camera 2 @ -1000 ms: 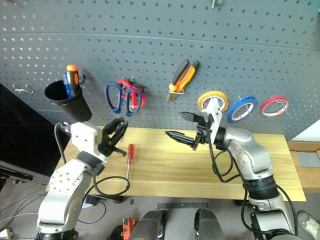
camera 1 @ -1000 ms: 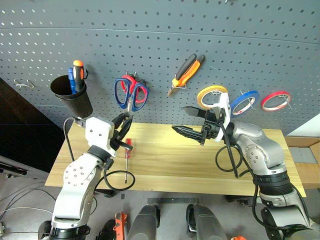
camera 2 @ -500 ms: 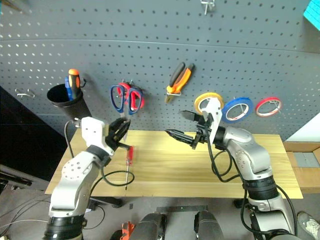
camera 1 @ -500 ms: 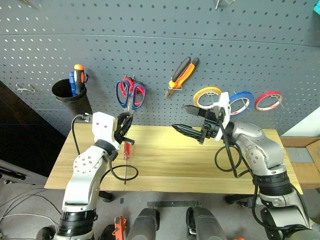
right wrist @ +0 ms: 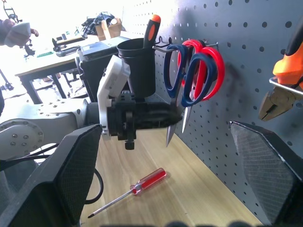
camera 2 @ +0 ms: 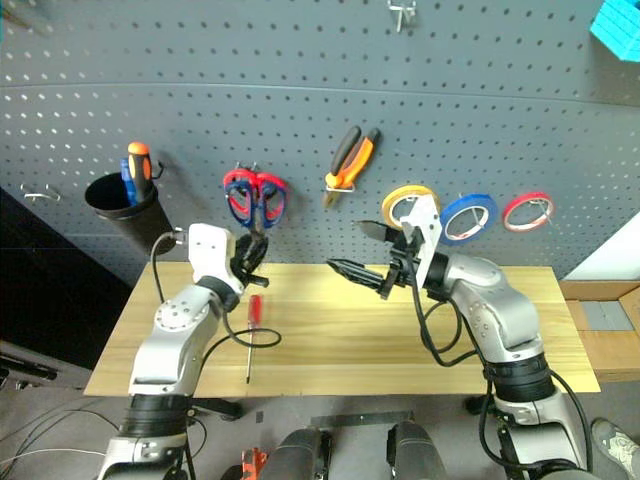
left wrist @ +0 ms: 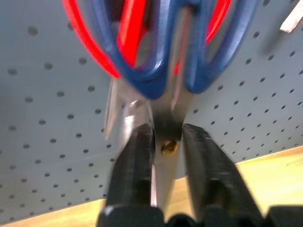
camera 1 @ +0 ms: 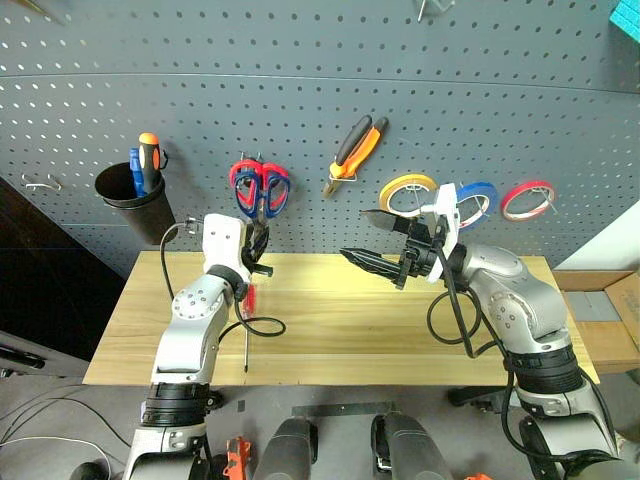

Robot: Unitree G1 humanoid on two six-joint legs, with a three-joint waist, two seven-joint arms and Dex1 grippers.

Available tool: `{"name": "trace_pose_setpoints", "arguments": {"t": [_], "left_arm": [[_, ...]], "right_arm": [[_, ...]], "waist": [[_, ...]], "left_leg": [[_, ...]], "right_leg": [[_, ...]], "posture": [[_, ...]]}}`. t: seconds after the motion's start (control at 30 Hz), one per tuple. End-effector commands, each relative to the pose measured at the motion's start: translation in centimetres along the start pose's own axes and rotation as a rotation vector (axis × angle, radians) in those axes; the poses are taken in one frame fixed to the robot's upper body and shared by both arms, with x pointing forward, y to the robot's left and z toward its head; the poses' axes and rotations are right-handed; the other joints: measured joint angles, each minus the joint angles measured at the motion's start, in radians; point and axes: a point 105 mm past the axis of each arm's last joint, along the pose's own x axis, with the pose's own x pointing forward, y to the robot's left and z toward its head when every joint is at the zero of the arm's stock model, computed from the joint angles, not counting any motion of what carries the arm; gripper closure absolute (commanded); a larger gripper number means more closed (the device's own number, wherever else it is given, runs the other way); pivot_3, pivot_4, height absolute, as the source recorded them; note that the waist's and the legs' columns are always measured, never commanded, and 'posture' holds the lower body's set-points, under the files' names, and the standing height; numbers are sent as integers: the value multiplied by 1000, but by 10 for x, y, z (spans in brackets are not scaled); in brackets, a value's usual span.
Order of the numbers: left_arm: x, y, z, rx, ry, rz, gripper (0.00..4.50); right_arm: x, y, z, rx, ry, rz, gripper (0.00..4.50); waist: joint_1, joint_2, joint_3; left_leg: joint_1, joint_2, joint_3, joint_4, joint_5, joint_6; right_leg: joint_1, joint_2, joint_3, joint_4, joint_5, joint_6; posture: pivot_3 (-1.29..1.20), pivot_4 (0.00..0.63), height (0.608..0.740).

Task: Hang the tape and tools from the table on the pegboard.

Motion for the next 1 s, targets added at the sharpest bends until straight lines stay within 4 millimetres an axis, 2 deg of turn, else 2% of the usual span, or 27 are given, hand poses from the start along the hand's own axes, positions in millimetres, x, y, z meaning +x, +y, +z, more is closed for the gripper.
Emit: {"name": "trace_pose_setpoints", "arguments": {"t": [0.03, 0.1, 0.17, 0.27, 0.3, 0.37, 0.6, 0.8, 1.0], "left_arm": [[-8, 13, 4, -11, -11, 48, 1725], [-17, 23, -11, -17, 71, 87, 1046], [-24, 25, -22, -27, 145, 82, 488], [-36, 32, -38, -30, 284, 117, 488], [-40, 37, -44, -29, 331, 154, 488], [-46, 42, -56, -103, 399, 189, 488], [-51, 33, -71, -130, 529, 178, 488], [-55, 9, -82, -149, 599, 136, 488], [-49, 1, -87, -196, 644, 195, 488]], "right_arm": [[-1, 7, 8, -25, -18, 19, 0], [-2, 9, 5, -9, -7, 27, 0], [-4, 11, 3, 5, 4, 37, 0], [-7, 16, -3, 40, 36, 51, 0], [-8, 19, -7, 57, 55, 60, 0], [-9, 24, -21, 93, 100, 70, 0], [-10, 33, -27, 133, 134, 75, 0], [-12, 42, -31, 160, 153, 85, 0], [-12, 43, -30, 166, 156, 82, 0]], "waist": [[0, 0, 0], [1, 0, 0], [0, 0, 0], [1, 1, 1], [1, 1, 2], [4, 1, 6], [3, 3, 37], [5, 2, 59], [7, 3, 67]], "left_leg": [[0, 0, 0, 0, -1, 2], [0, 0, 0, 0, -1, 3], [0, 0, 0, 0, -2, 3], [0, 0, -1, 0, -2, 4], [0, 0, -1, 0, -2, 4], [0, 0, -2, 0, -2, 4], [1, 0, -2, 0, -2, 4], [-1, 0, -3, -1, -2, 4], [-2, 0, -3, -1, -2, 4]], "right_leg": [[0, 0, 0, 0, 0, 0], [0, 0, 0, 0, 0, 0], [0, 0, 0, 0, 0, 0], [0, 0, 0, 0, 0, 0], [0, 0, 0, 0, 0, 0], [1, 0, -1, 0, 0, 0], [2, -1, -1, 0, 0, 0], [0, -1, -1, -2, 0, 0], [0, -1, -1, -3, 0, 0]], "posture": [[49, 190, 740], [53, 202, 740], [56, 208, 740], [65, 232, 740], [65, 232, 740], [79, 271, 740], [84, 329, 740], [81, 342, 740], [74, 342, 740]]}}
